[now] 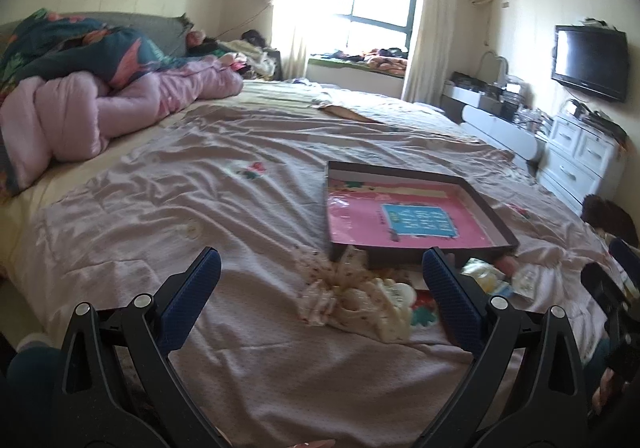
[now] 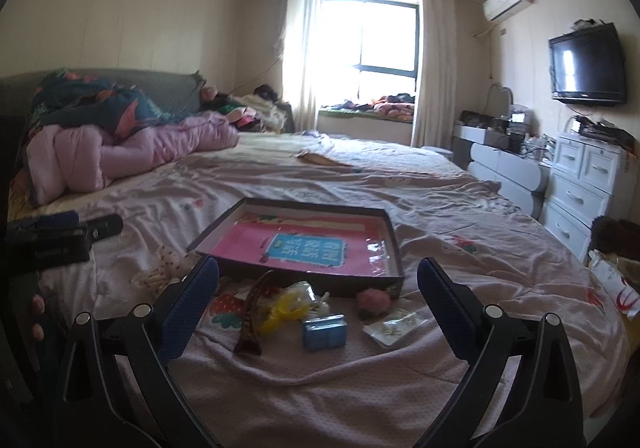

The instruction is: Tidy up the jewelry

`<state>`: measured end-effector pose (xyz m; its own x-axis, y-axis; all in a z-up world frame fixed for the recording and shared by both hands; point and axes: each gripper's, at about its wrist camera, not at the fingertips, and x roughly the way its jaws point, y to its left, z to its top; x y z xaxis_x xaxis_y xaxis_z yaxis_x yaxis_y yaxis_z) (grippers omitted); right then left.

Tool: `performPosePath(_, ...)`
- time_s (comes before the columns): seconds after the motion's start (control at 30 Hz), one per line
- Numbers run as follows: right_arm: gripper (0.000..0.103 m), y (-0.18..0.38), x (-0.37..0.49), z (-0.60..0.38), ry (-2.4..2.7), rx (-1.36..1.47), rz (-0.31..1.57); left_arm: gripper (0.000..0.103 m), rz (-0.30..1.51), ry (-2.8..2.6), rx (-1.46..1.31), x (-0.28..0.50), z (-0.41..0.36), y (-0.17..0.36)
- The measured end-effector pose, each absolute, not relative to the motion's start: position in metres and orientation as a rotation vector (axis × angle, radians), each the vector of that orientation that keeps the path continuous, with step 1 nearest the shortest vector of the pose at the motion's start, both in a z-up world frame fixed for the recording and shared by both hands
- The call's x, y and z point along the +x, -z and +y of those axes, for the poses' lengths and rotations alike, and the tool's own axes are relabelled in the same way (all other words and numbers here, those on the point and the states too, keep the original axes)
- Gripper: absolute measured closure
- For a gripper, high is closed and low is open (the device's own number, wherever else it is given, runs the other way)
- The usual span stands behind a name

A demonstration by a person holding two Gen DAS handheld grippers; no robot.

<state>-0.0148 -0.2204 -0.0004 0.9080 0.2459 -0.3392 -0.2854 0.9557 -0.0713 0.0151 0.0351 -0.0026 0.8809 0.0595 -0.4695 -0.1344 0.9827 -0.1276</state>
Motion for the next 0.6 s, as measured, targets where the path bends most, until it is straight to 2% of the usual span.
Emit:
performPosePath(0.47,0.006,0.035,0.025,-0.173,-0.449,-0.156,0.543,0.011,0.630,-0.158,-0.182,0.037,0.073,0.027)
performPosePath(0.53,0.013,0.040,0.029,-0.168,-0.470,-0.158,0.567,0.011,0.670,-0.145,-0.194,0.043,0.077,0.035)
performPosePath(0.6,0.025,0.045,0.035,-0.162,-0.489,-0.173,0.597,0.011,0.706,-0.116,-0.206,0.049,0.079,0.042)
